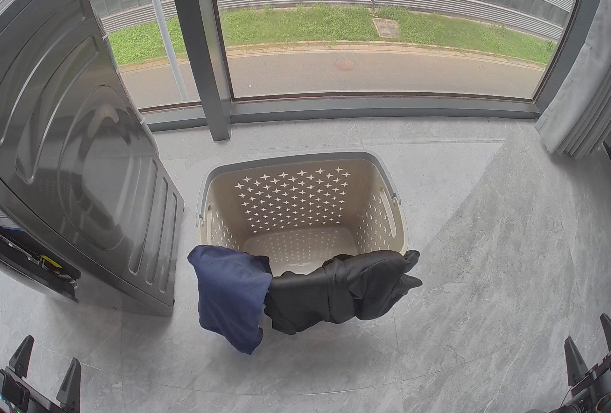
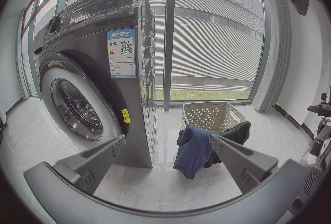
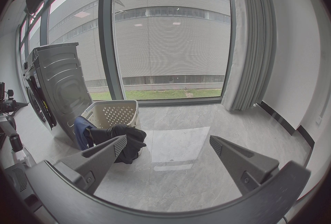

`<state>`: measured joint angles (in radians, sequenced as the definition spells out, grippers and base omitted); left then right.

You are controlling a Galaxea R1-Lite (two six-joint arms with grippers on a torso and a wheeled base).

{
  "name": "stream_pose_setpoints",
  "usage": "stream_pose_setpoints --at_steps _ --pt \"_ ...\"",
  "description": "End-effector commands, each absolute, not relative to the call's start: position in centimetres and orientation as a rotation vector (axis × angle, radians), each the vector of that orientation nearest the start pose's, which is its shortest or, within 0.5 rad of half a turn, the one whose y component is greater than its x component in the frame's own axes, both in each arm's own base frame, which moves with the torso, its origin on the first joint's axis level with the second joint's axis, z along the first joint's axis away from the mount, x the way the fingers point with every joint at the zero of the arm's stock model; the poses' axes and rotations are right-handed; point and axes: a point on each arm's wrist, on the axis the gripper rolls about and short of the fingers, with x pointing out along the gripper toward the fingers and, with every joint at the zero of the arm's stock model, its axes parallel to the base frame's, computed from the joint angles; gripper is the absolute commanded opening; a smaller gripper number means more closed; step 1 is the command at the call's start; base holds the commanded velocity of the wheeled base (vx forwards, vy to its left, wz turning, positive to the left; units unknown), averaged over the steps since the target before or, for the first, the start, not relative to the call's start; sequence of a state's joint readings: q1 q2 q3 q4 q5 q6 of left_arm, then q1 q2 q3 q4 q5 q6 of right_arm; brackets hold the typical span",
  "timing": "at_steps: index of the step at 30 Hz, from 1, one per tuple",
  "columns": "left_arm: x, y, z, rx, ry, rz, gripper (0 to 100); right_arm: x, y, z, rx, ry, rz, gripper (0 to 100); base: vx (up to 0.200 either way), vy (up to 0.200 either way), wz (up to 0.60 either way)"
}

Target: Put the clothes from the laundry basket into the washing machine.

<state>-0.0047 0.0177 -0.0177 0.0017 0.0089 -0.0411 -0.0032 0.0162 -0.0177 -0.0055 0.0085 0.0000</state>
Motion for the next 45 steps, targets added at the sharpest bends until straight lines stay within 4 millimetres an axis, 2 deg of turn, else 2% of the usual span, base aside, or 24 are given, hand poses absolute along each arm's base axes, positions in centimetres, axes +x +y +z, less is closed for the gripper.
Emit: stream_pose_setpoints --at_steps 1,5,11,20,41,45 --pt "-2.26 0.03 7.63 -0.041 0.005 0.005 100 -2.28 0.03 7.61 0.0 -0.006 0.006 100 0.2 0.0 0.0" --pt "-2.26 0.03 7.63 -0.041 0.005 0.003 100 -2.28 0.02 7.61 0.0 -0.006 0.005 100 0.2 0.0 0.0" --pt "-2.26 0.03 7.63 -0.041 0.005 0.005 100 -2.28 0.03 7.61 0.0 -0.006 0.006 100 0.0 0.0 0.0" --pt "-2.24 0.03 7.63 -0.041 0.006 0.005 100 -2.28 0.03 7.61 0.0 -0.006 0.006 100 0.2 0.0 0.0" --pt "-2.24 0.03 7.63 -0.041 0.006 0.005 100 -2.28 0.03 7.61 0.0 -0.006 0.006 100 0.029 0.0 0.0" --pt "-2.24 0.03 7.63 -0.041 0.006 0.005 100 -2.28 0.03 7.61 0.0 -0.006 0.006 100 0.0 -0.15 0.0"
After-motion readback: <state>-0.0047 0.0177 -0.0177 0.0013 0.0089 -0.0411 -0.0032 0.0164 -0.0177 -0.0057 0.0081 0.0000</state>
